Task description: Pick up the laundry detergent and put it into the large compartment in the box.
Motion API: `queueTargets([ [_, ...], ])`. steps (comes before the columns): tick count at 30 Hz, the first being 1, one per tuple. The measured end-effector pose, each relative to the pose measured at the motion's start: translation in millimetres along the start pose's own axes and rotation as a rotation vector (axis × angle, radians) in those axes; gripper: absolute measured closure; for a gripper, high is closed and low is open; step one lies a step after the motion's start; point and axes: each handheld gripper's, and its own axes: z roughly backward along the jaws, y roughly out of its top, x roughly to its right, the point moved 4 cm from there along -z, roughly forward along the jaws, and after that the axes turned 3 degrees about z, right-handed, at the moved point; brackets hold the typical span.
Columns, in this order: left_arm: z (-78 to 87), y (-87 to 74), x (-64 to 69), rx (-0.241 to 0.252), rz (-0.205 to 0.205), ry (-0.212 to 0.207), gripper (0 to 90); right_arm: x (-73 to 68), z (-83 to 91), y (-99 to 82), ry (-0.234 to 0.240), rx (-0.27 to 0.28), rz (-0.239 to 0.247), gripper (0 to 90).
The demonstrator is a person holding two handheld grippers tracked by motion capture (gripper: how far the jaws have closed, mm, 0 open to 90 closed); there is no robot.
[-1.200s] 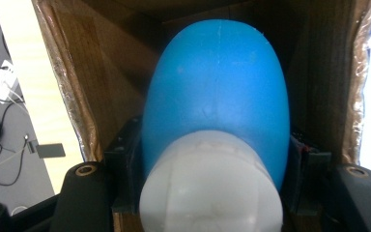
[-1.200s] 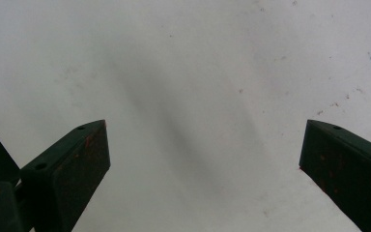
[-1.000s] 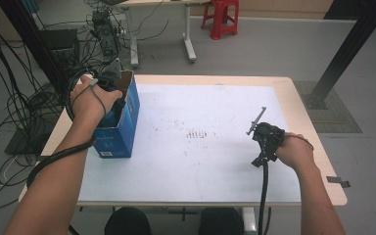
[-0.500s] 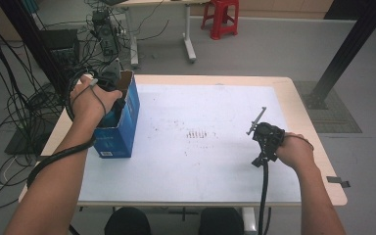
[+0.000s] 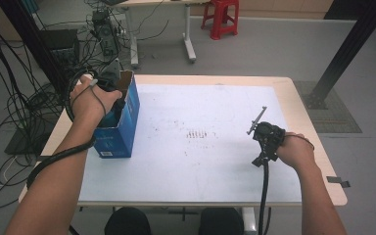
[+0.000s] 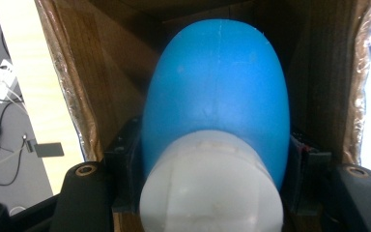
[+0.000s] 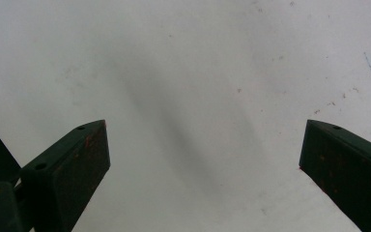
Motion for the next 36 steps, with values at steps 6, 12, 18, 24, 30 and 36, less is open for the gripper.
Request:
queueTargets([
  [6,-0.1,-0.6,0.1,0.001,0.005,0.000,37.6,-0.2,0.2,0.5,0.000,-0.002,0.001,3.4],
  [12,0.1,-0.5,3.8,0.003,-0.002,0.012,37.6,-0.5,-1.3,1.5,0.002,-0.005,0.004,3.4],
  [18,0.0,-0.4,3.9,0.002,0.006,0.018,37.3,-0.1,-1.9,0.4,0.004,-0.002,0.002,3.4],
  [24,0.3,0.4,2.5,-0.009,0.017,0.018,32.5,0.1,-2.5,-0.2,0.006,-0.002,0.000,3.4],
  [30,2.3,0.5,-0.7,-0.007,0.017,0.010,28.7,0.0,-2.5,0.9,0.006,-0.005,-0.002,3.5],
  [36,1.4,0.0,-2.5,-0.003,0.018,0.002,26.3,0.2,-2.9,1.6,0.007,-0.005,-0.003,3.4],
])
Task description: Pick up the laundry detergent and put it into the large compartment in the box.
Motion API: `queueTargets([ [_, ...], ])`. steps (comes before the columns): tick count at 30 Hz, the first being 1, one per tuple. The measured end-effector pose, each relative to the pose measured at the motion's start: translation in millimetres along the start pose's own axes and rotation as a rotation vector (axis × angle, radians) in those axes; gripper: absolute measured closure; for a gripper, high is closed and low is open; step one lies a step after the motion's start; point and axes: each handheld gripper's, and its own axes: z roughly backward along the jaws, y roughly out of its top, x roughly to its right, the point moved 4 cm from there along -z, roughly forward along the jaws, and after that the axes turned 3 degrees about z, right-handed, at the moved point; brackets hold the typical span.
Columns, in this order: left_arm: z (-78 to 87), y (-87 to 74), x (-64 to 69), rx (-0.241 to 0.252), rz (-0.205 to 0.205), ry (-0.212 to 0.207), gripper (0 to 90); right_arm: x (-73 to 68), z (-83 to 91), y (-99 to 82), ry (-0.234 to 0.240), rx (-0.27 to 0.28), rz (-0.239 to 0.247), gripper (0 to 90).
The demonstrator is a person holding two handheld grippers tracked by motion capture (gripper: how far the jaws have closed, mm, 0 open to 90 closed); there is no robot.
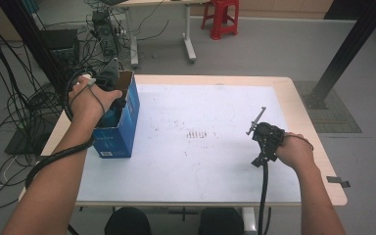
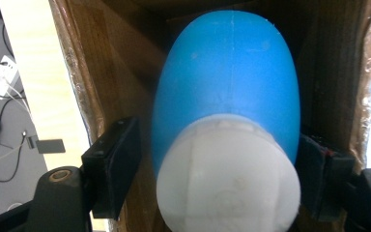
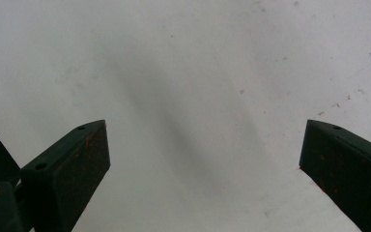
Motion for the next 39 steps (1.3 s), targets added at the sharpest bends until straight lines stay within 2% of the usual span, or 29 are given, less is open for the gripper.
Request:
queueTargets([
  [11,5.4,-1.6,-3.8,0.006,-0.003,-0.020,25.1,0.0,-1.7,2.9,0.003,0.000,0.008,3.5],
  [14,9.4,-2.3,-3.5,0.009,-0.008,-0.014,23.3,0.1,-1.5,3.7,0.003,0.000,0.004,3.4],
  [17,14.8,-2.3,-4.2,0.008,-0.006,-0.018,16.7,-0.6,-1.1,4.9,0.001,-0.001,0.006,3.4],
  [29,34.3,-7.2,-2.7,0.037,-0.027,-0.015,14.8,-1.3,1.0,6.5,-0.003,-0.003,0.014,3.4],
  [39,61.7,-15.0,-0.3,0.078,-0.045,-0.012,11.2,-2.6,3.6,8.1,-0.010,-0.004,0.014,3.4],
])
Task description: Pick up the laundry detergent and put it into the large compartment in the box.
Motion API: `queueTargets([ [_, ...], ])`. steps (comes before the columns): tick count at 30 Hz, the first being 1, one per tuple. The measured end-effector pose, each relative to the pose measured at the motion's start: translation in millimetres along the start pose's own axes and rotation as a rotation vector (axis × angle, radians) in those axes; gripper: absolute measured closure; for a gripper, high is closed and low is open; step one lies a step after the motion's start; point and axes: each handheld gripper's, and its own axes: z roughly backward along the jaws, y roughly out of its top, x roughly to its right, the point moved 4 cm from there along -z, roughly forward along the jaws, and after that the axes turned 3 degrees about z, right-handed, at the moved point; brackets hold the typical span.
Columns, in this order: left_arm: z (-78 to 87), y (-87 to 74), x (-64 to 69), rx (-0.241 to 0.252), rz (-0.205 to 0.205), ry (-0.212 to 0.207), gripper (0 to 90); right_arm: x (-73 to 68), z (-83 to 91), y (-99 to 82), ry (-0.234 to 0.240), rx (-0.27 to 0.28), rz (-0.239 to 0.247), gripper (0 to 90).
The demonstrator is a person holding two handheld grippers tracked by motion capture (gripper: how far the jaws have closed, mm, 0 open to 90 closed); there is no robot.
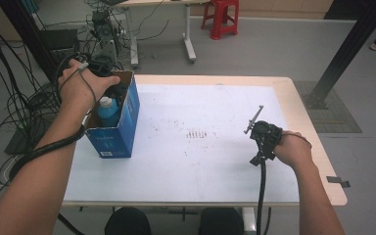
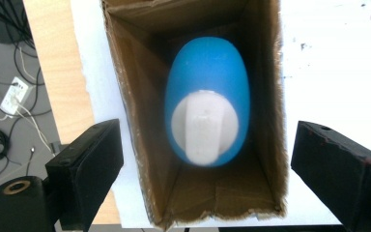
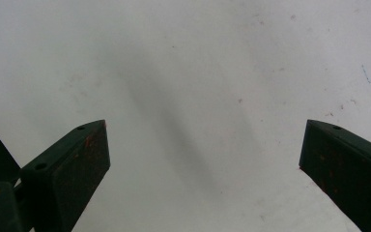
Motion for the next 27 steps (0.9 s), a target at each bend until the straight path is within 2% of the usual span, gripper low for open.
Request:
queueTargets([
  [8,29.9,-8.2,5.4,0.040,-0.036,-0.004,9.0,-0.5,0.4,1.2,-0.001,0.000,0.005,3.4],
  [17,64.0,-17.8,15.2,0.081,-0.099,-0.012,8.5,-1.0,1.6,2.1,-0.004,0.001,0.006,3.4],
  [19,71.1,-20.7,19.3,0.094,-0.125,-0.013,8.5,-1.0,1.7,2.1,-0.004,0.001,0.006,3.5],
  [23,82.7,-27.4,29.0,0.115,-0.198,-0.040,7.6,-0.7,1.4,2.6,-0.003,-0.001,0.006,3.5],
  [24,85.0,-29.5,33.0,0.123,-0.206,-0.038,7.6,-0.9,1.5,2.6,-0.004,0.000,0.005,3.4],
  [27,91.8,-34.5,44.6,0.135,-0.263,-0.037,7.7,-1.1,1.7,3.3,-0.005,-0.001,0.007,3.5],
])
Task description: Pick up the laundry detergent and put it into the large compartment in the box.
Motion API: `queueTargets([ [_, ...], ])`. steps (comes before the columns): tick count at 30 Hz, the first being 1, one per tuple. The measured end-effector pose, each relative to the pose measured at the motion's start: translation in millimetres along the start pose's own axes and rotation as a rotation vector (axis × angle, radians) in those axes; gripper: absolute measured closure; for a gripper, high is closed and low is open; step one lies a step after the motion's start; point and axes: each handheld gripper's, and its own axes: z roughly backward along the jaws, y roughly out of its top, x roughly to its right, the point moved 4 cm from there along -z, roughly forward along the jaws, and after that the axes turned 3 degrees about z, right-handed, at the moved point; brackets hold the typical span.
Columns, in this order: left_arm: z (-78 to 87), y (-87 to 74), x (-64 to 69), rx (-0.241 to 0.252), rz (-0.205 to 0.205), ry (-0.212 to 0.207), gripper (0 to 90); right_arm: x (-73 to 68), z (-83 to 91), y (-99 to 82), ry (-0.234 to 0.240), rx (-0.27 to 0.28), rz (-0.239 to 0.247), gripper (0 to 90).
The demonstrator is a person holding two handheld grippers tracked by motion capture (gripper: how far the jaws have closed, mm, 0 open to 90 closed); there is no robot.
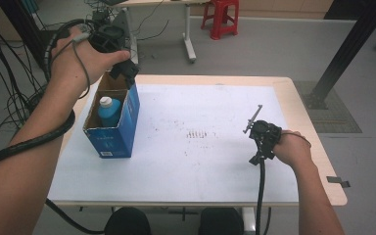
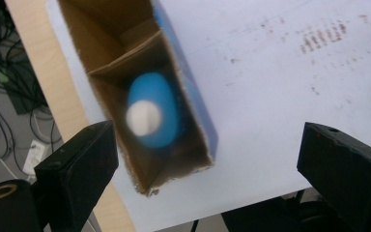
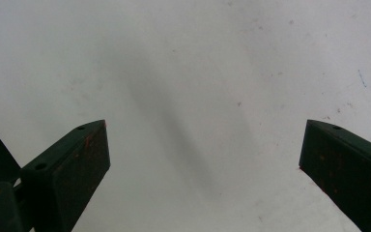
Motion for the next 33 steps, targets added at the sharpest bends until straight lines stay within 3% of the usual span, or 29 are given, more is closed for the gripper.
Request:
queueTargets([
  [5,7.5,-2.5,20.4,0.022,-0.082,-0.031,7.7,-0.2,0.4,0.7,-0.002,0.000,0.000,3.4],
  [11,10.3,-4.4,46.2,0.018,-0.226,-0.055,7.9,0.2,1.4,1.6,-0.003,-0.002,0.002,3.5],
  [15,7.7,-5.6,62.6,0.009,-0.283,-0.076,7.8,-0.2,2.1,2.4,-0.005,-0.001,0.003,3.4],
  [24,-7.2,-11.4,84.5,-0.003,-0.360,-0.131,7.8,-0.6,3.9,1.3,-0.008,-0.003,0.000,3.5],
  [33,-38.9,-19.2,103.2,-0.034,-0.406,-0.140,7.7,-2.9,6.8,1.6,-0.014,0.000,0.003,3.4],
])
